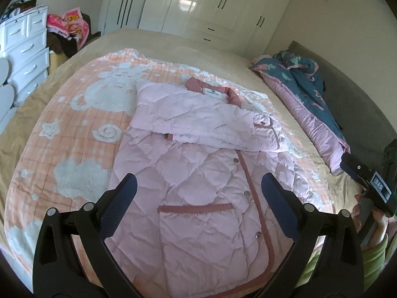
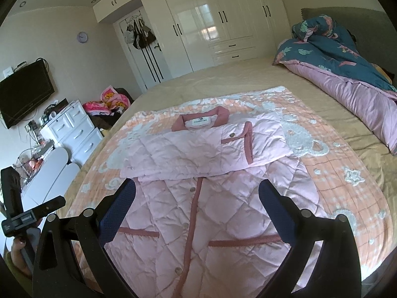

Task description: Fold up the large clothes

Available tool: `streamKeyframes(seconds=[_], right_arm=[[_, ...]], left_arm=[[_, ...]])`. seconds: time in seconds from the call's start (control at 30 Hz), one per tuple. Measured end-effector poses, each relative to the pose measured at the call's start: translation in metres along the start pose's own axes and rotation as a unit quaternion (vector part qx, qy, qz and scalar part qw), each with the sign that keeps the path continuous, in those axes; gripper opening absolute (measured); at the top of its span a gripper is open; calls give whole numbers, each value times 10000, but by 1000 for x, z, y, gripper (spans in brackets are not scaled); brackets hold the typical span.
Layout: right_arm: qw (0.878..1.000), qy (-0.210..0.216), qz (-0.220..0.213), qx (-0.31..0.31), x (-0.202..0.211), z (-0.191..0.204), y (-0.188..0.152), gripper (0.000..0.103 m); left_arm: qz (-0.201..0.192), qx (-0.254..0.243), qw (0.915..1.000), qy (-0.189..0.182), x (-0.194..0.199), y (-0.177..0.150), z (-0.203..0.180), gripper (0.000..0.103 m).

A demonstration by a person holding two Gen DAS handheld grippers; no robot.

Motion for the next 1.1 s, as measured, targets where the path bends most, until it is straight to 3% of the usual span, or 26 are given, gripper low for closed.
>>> streamKeyframes(seconds=[0.47,1.1], right_arm=[[9998,-29,182,69,9,-11,-27,99],[9971,-281,705,-61,5,-50,-76,99]], left_arm=[[90,29,9997,203,-4,-28,7,94],[437,215,9961,738,-23,-65,48,94]])
Point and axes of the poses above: each gripper's, at about its wrist camera, not at the fingertips, and x roughly against the way its jaws point, z to its left, y to its top, the point moved 2 cm from there along -x, roughly the way its jaws point, and after that the axes turned 15 degrees about x, right-handed, at the moved point
